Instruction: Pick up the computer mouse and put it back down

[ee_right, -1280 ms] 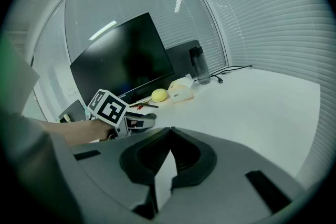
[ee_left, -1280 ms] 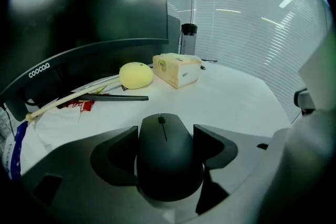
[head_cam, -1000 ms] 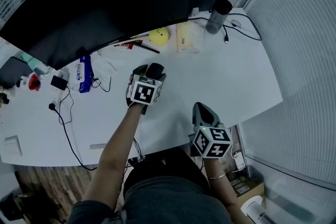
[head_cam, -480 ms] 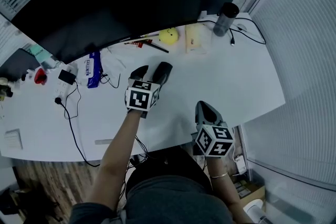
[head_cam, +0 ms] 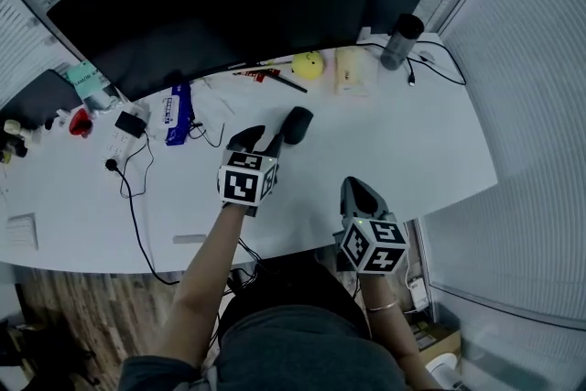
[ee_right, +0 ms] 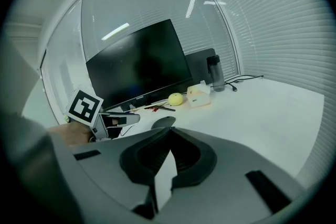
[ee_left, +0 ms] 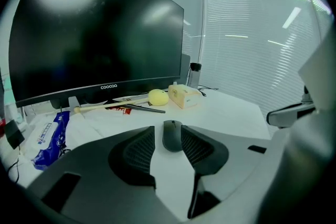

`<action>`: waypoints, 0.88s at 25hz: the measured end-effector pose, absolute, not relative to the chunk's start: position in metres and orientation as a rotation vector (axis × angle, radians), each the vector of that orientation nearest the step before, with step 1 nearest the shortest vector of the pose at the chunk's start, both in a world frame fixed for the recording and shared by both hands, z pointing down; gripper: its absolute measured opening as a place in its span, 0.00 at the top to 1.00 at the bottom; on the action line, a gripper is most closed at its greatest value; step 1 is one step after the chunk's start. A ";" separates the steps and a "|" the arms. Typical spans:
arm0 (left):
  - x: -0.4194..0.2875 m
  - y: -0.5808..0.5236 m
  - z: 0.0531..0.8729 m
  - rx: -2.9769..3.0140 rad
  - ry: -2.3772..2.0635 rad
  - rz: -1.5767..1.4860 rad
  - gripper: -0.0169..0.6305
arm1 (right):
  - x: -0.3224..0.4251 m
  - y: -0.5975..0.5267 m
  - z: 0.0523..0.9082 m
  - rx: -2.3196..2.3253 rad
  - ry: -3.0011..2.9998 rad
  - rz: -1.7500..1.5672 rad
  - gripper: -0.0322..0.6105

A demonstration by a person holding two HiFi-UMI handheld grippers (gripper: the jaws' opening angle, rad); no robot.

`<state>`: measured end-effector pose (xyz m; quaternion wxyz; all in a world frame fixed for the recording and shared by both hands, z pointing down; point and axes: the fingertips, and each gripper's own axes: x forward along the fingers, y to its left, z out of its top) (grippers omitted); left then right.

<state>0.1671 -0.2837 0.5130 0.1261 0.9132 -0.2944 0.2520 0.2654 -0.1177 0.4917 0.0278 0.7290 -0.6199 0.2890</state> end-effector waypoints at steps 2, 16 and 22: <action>0.158 -0.279 0.512 2.655 -0.860 0.722 0.73 | 0.259 -0.117 0.491 2.251 -1.923 0.890 0.94; 0.098 -0.255 0.500 2.630 -0.905 0.651 0.89 | 0.226 -0.114 0.479 2.247 -1.954 0.844 0.94; 0.076 -0.247 0.498 2.612 -0.922 0.610 0.92 | 0.213 -0.111 0.476 2.229 -1.961 0.819 0.95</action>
